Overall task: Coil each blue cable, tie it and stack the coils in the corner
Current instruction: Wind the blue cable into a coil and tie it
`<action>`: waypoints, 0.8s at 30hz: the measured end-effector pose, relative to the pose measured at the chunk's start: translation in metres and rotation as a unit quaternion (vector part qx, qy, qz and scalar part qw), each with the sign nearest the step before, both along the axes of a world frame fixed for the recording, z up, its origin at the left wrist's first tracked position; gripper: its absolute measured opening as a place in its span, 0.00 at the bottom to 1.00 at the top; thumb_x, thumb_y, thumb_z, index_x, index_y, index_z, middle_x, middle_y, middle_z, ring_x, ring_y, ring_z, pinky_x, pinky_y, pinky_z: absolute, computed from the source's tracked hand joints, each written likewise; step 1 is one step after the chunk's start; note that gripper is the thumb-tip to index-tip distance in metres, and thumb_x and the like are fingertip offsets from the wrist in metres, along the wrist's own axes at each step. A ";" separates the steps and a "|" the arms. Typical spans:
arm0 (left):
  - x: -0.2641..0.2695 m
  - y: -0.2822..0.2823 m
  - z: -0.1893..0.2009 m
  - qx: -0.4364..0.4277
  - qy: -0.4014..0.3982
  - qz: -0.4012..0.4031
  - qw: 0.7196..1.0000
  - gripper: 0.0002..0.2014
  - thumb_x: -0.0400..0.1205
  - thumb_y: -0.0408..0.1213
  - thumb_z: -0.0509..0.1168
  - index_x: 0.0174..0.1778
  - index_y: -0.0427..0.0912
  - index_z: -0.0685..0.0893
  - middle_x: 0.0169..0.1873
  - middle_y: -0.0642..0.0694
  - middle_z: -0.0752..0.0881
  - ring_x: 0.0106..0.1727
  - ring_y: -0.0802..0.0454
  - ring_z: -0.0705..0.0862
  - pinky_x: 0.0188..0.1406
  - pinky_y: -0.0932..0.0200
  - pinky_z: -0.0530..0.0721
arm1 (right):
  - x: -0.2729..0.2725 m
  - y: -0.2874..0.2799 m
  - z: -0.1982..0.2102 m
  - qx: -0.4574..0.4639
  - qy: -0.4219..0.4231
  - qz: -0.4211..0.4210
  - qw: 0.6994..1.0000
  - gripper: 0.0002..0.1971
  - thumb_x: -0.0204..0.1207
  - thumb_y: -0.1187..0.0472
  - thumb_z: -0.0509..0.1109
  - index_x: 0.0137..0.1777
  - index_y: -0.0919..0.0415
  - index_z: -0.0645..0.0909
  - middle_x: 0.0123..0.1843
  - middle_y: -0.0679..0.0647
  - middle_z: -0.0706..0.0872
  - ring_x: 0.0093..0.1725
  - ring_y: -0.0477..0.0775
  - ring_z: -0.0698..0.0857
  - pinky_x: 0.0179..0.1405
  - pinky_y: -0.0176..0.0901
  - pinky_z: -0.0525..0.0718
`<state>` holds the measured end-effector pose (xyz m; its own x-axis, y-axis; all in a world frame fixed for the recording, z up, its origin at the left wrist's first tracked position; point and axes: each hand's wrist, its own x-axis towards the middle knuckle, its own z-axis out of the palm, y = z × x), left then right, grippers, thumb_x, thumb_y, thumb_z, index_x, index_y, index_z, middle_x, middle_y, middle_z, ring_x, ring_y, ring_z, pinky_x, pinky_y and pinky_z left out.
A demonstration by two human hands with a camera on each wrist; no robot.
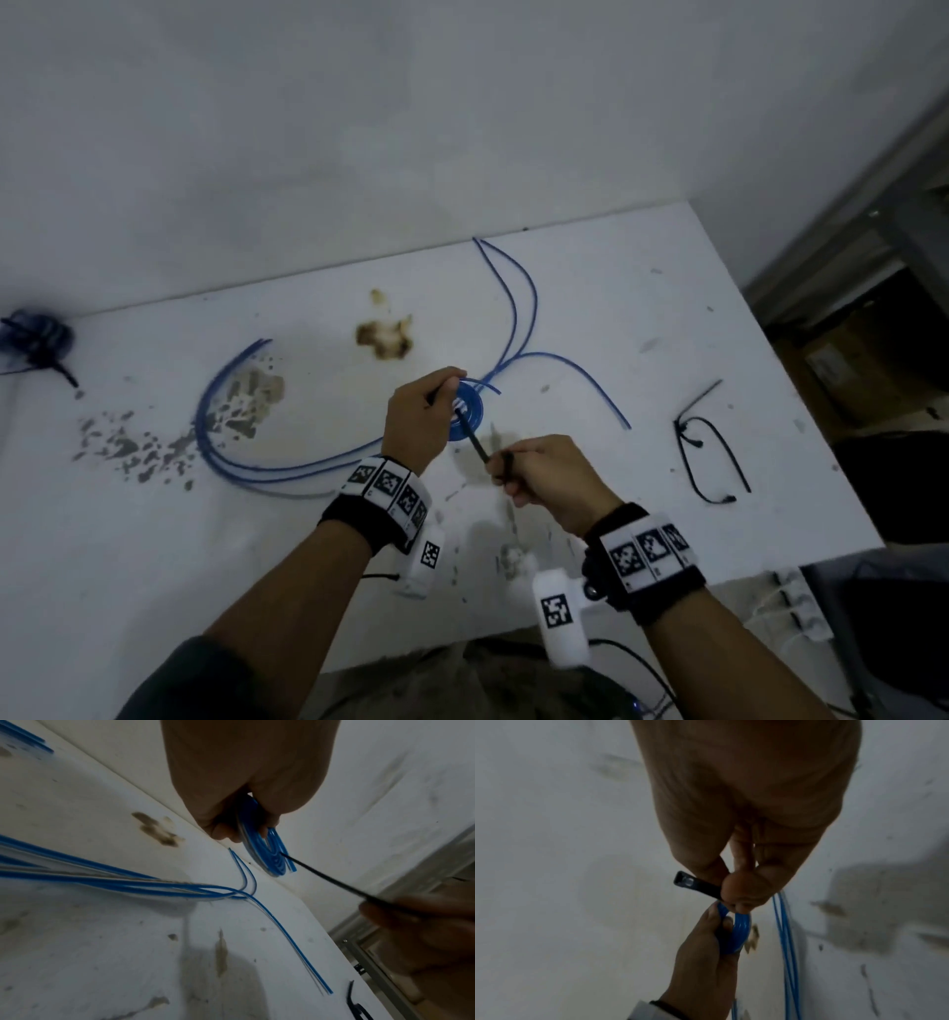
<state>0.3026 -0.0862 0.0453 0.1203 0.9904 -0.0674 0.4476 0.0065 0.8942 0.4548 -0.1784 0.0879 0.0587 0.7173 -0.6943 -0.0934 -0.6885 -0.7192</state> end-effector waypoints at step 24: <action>-0.071 -0.019 0.026 0.072 -0.007 0.054 0.996 0.11 0.87 0.34 0.62 0.47 0.43 0.90 0.34 0.48 0.90 0.35 0.58 0.86 0.37 0.66 0.83 | -0.088 0.020 0.005 0.362 -0.149 0.128 0.911 0.08 0.79 0.58 0.74 0.47 0.62 0.89 0.41 0.49 0.89 0.39 0.48 0.87 0.44 0.51 0.89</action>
